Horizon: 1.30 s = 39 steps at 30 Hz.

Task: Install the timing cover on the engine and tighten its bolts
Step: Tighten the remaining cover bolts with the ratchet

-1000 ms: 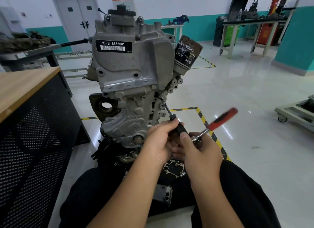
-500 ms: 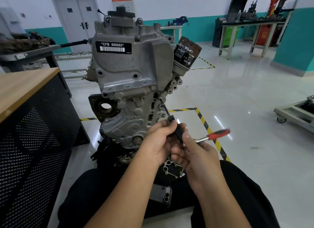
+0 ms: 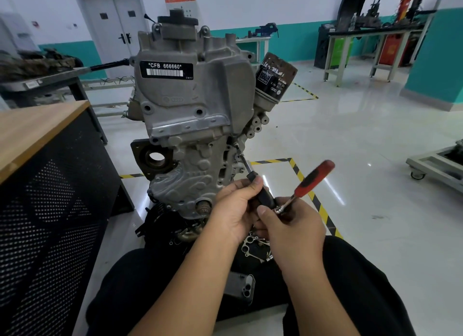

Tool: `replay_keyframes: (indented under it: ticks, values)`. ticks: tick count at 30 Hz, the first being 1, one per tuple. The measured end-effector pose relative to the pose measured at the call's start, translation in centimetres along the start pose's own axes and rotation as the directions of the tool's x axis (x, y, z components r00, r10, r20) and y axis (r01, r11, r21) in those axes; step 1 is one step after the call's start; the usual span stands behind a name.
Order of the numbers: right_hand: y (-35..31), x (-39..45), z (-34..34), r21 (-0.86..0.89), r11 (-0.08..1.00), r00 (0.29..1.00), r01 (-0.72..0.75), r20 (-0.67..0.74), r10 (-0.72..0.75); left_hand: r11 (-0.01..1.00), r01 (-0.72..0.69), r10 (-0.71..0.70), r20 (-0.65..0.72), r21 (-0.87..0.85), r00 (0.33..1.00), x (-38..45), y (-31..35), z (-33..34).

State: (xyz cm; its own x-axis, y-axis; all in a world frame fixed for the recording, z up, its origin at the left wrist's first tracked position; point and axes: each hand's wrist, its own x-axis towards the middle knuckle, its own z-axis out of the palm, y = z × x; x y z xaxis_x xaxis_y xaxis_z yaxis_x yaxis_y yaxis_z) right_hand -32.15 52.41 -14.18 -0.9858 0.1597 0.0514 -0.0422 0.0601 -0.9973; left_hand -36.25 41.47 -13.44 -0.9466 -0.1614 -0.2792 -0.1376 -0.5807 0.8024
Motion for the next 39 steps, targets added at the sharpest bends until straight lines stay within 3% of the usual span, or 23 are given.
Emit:
replay_keyframes:
  ticks: [1, 3, 5, 8, 10, 12, 13, 15, 16, 17, 18, 20, 22, 23, 24, 25, 26, 28, 30, 33, 35, 37, 39]
  values:
    - [0.1, 0.0, 0.1, 0.007, 1.0, 1.0, 0.003, -0.002, -0.002, 1.0, 0.004, -0.004, 0.01, 0.005, 1.0, 0.0, 0.0, 0.0]
    - [-0.5, -0.1, 0.0, 0.275, 0.946, 0.985, -0.172, 0.07, 0.158, 1.0, -0.005, 0.005, 0.047, 0.01, 0.999, 0.0, 0.2, -0.1]
    - [-1.3, 0.1, -0.4, 0.573, 0.695, 0.901, -0.434, 0.261, 0.347, 0.999, -0.019, 0.015, 0.091, 0.037, 0.996, -0.2, 0.4, -0.3]
    - [-2.5, 0.5, -1.2, 0.735, 0.282, 0.764, -0.617, 0.473, 0.439, 0.999, 0.002, -0.007, 0.136, 0.043, 0.991, -0.3, 0.7, -0.6]
    - [-2.6, 0.5, -1.3, 0.751, 0.209, 0.75, -0.626, 0.508, 0.424, 0.999, 0.016, -0.022, 0.152, 0.041, 0.988, -0.4, 0.6, -0.6]
    - [-2.4, 0.4, -1.2, 0.742, 0.276, 0.775, -0.611, 0.49, 0.4, 0.999, 0.014, -0.021, 0.148, 0.043, 0.989, -0.4, 0.5, -0.6]
    - [-2.1, 0.4, -1.1, 0.711, 0.411, 0.815, -0.571, 0.432, 0.385, 0.999, 0.002, -0.008, 0.136, 0.045, 0.991, -0.4, 0.4, -0.5]
    - [-1.1, 0.5, -1.0, 0.463, 0.811, 0.933, -0.358, 0.215, 0.289, 0.998, -0.018, 0.013, 0.092, 0.06, 0.996, -0.4, 0.2, -0.4]
    - [-0.6, 0.6, -0.9, 0.262, 0.943, 0.977, -0.206, 0.106, 0.185, 0.997, -0.018, 0.013, 0.075, 0.07, 0.997, -0.5, 0.2, -0.4]
    - [-0.2, 0.6, -0.7, 0.107, 0.99, 0.995, -0.088, 0.045, 0.084, 0.997, -0.011, 0.006, 0.069, 0.073, 0.998, -0.6, 0.1, -0.3]
    - [-0.1, 0.5, -0.6, 0.053, 0.998, 0.999, -0.039, 0.02, 0.038, 0.997, -0.003, -0.002, 0.074, 0.071, 0.997, -0.6, 0.1, -0.3]
    - [-0.6, 0.5, -0.7, 0.34, 0.915, 0.976, -0.216, 0.113, 0.188, 0.997, 0.013, -0.021, 0.108, 0.077, 0.994, -0.7, 0.1, -0.3]
    - [-1.7, 0.8, -1.2, 0.676, 0.51, 0.845, -0.532, 0.39, 0.365, 0.995, 0.017, -0.03, 0.134, 0.095, 0.991, -0.7, 0.1, -0.2]
    - [-2.0, 0.9, -1.5, 0.725, 0.334, 0.786, -0.602, 0.466, 0.407, 0.995, 0.022, -0.034, 0.127, 0.098, 0.991, -0.6, 0.0, -0.2]
    - [-2.1, 1.1, -1.6, 0.732, 0.289, 0.768, -0.617, 0.48, 0.424, 0.994, 0.026, -0.038, 0.116, 0.102, 0.992, -0.6, -0.1, -0.2]
    - [-1.8, 1.2, -1.6, 0.712, 0.376, 0.794, -0.594, 0.441, 0.419, 0.994, 0.032, -0.044, 0.108, 0.106, 0.993, -0.5, -0.2, -0.1]
    - [-1.4, 1.2, -1.5, 0.645, 0.549, 0.845, -0.532, 0.365, 0.39, 0.994, 0.037, -0.047, 0.1, 0.102, 0.994, -0.6, -0.3, 0.0]
    - [-0.8, 0.9, -1.2, 0.349, 0.889, 0.954, -0.297, 0.154, 0.258, 0.997, 0.038, -0.043, 0.072, 0.066, 0.996, -0.7, -0.3, 0.3]
    - [-0.3, 0.8, -1.0, 0.027, 0.998, 0.998, -0.056, 0.02, 0.056, 0.998, 0.048, -0.05, 0.04, 0.038, 0.998, -0.8, -0.4, 0.4]
    - [0.1, 0.6, -0.4, -0.075, 0.997, 1.0, 0.0, 0.005, 0.0, 0.997, 0.06, -0.06, 0.006, 0.044, 0.998, -0.7, -0.4, 0.4]
    - [-0.4, 0.5, -0.3, 0.211, 0.953, 0.975, -0.217, 0.092, 0.202, 0.998, 0.045, -0.045, -0.011, 0.037, 0.999, -0.6, -0.4, 0.2]
    - [-1.0, 0.4, -0.4, 0.524, 0.692, 0.869, -0.496, 0.31, 0.387, 0.999, 0.018, -0.017, -0.009, 0.048, 1.0, -0.5, -0.2, 0.1]
    - [-1.3, 0.3, -0.5, 0.613, 0.486, 0.78, -0.624, 0.445, 0.44, 0.999, 0.015, -0.017, 0.025, 0.048, 1.0, -0.4, 0.0, 0.0]
